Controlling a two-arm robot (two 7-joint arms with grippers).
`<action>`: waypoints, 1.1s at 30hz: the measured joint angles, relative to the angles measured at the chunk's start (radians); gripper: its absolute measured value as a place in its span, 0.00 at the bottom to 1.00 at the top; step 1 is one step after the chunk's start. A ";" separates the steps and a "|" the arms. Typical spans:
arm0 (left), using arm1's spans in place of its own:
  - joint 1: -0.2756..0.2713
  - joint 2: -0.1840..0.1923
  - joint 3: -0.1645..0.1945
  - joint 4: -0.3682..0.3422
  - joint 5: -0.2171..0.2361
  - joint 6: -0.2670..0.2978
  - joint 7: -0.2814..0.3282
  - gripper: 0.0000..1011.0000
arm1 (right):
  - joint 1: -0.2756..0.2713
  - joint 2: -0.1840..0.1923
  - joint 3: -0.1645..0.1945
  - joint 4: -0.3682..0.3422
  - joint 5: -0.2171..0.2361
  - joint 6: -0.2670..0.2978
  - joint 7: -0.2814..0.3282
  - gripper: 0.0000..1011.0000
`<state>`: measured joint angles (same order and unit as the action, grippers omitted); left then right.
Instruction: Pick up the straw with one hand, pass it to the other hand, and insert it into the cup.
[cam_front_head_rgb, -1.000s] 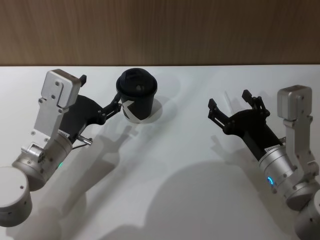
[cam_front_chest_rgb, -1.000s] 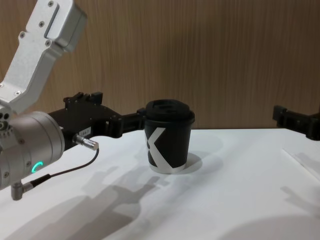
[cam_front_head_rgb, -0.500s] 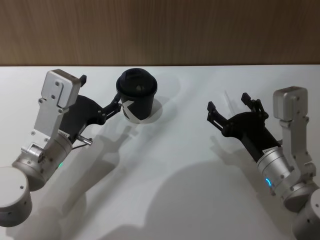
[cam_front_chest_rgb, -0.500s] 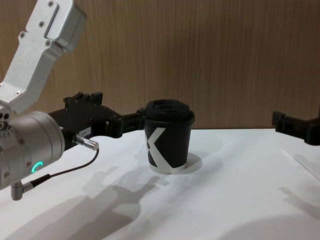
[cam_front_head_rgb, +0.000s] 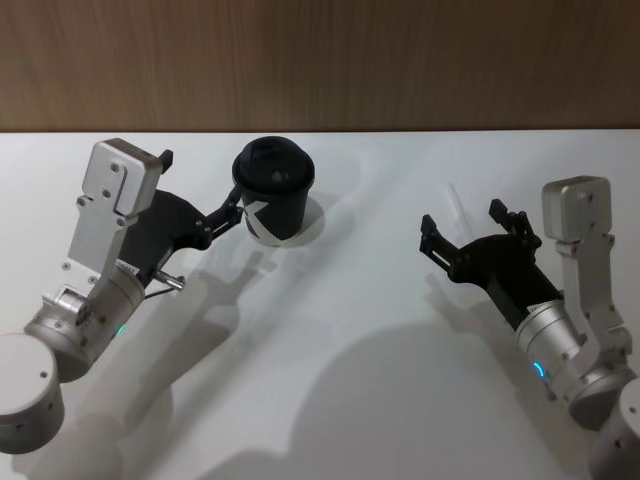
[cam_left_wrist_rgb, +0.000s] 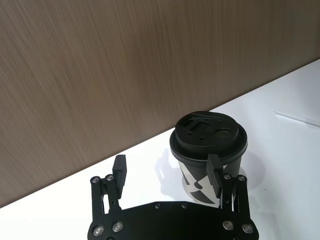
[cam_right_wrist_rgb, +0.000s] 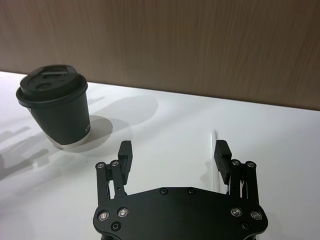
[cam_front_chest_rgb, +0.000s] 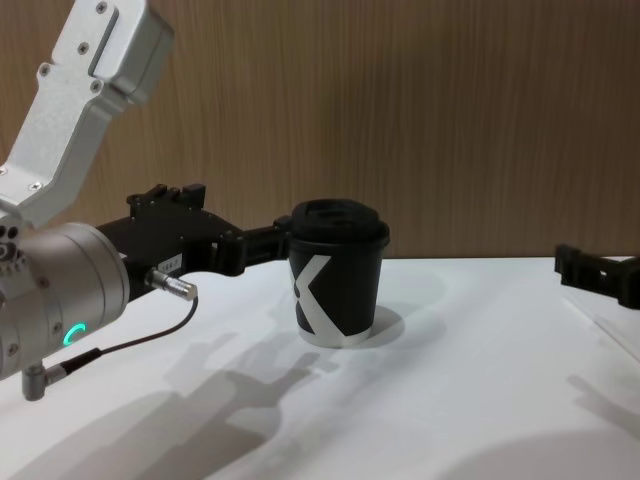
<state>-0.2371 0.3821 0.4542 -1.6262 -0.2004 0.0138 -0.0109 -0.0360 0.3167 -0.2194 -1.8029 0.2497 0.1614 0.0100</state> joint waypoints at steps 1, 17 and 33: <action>0.000 0.000 0.000 0.000 0.000 0.000 0.000 0.99 | 0.000 0.000 0.000 0.000 0.000 0.000 0.000 0.99; 0.000 0.000 0.000 0.000 0.000 0.000 0.000 0.99 | -0.025 0.027 0.021 -0.035 -0.009 0.107 0.009 0.99; 0.000 0.000 0.000 0.000 0.000 0.000 0.000 0.99 | -0.041 0.035 0.046 -0.032 -0.001 0.158 0.033 0.99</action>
<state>-0.2371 0.3821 0.4542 -1.6262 -0.2004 0.0139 -0.0109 -0.0772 0.3513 -0.1730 -1.8352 0.2484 0.3197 0.0433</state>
